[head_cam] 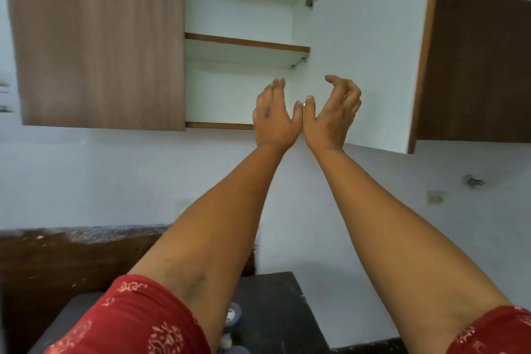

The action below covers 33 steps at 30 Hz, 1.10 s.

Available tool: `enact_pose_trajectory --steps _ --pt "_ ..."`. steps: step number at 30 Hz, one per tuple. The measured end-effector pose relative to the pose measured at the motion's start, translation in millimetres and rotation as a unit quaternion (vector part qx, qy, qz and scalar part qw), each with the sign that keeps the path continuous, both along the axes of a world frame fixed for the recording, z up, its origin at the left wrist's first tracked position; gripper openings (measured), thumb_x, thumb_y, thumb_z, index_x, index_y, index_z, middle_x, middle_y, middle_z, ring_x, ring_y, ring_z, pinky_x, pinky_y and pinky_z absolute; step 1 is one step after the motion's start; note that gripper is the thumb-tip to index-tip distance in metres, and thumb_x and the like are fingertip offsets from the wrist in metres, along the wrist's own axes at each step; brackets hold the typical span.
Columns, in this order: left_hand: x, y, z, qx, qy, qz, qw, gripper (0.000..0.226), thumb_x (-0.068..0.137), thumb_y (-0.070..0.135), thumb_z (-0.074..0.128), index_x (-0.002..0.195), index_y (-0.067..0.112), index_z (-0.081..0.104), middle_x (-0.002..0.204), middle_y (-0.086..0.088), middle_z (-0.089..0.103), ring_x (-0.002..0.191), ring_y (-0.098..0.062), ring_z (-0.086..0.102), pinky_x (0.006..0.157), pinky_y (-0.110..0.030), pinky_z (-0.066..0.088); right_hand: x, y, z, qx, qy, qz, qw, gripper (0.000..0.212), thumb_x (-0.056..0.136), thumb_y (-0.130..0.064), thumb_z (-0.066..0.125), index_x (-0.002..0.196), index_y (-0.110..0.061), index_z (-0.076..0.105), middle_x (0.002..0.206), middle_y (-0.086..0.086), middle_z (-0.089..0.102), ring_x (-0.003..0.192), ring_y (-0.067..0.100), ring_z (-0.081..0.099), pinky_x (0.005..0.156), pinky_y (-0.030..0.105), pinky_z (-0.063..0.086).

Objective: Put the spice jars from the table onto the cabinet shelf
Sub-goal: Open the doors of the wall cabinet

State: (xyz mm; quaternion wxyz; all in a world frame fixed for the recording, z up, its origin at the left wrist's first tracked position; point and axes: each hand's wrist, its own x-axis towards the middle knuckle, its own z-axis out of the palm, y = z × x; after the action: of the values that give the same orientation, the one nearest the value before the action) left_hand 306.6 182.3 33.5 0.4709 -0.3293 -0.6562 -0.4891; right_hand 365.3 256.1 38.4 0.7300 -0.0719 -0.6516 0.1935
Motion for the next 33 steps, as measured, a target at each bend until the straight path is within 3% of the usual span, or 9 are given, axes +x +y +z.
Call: enact_pose_trajectory --steps 6,12,21,29,33 --pt "-69 -94 -7 -0.044 -0.022 0.160 0.986 0.063 0.091 0.040 0.053 0.146 0.012 0.039 0.153 -0.011 0.034 0.140 -0.029 0.029 0.107 -0.048 0.036 -87 -41 -29 0.027 -0.135 0.051 0.989 0.056 0.083 -0.028 0.073 0.131 -0.019 0.046 0.134 0.009 0.037 0.121 0.025 0.041 0.093 0.036 0.047" --pt "-144 -175 -21 -0.064 -0.055 0.232 0.969 0.070 0.089 0.037 0.056 0.149 0.009 0.032 0.154 -0.014 0.032 0.142 -0.032 0.025 0.109 -0.049 0.031 -173 -103 -46 0.033 -0.168 0.131 0.976 0.056 0.084 -0.029 0.073 0.131 -0.016 0.044 0.134 0.010 0.036 0.120 0.026 0.040 0.096 0.036 0.045" --pt "-267 -235 -27 -0.128 -0.044 0.221 0.966 0.073 0.090 0.036 0.057 0.150 0.005 0.029 0.157 -0.014 0.029 0.145 -0.031 0.025 0.115 -0.044 0.027 -302 -177 -40 -0.023 -0.217 0.206 0.954 0.067 0.087 -0.033 0.070 0.141 -0.014 0.036 0.142 0.008 0.037 0.128 0.024 0.039 0.098 0.029 0.041" --pt "-351 -247 -29 -0.160 -0.038 0.194 0.967 0.069 0.095 0.041 0.050 0.152 0.008 0.027 0.160 -0.009 0.024 0.148 -0.029 0.017 0.117 -0.046 0.025 -382 -203 -19 -0.125 -0.300 0.235 0.916 0.094 0.090 -0.039 0.064 0.155 -0.013 0.001 0.160 0.006 0.013 0.146 0.028 0.018 0.117 0.041 0.027" --pt "-366 -257 -32 -0.176 -0.035 0.180 0.967 0.068 0.095 0.038 0.050 0.152 0.010 0.027 0.161 -0.007 0.022 0.149 -0.029 0.015 0.117 -0.047 0.025 -393 -216 -7 -0.188 -0.289 0.279 0.896 0.082 0.095 -0.034 0.058 0.155 -0.015 0.006 0.153 0.008 0.032 0.139 0.030 0.034 0.112 0.043 0.034"
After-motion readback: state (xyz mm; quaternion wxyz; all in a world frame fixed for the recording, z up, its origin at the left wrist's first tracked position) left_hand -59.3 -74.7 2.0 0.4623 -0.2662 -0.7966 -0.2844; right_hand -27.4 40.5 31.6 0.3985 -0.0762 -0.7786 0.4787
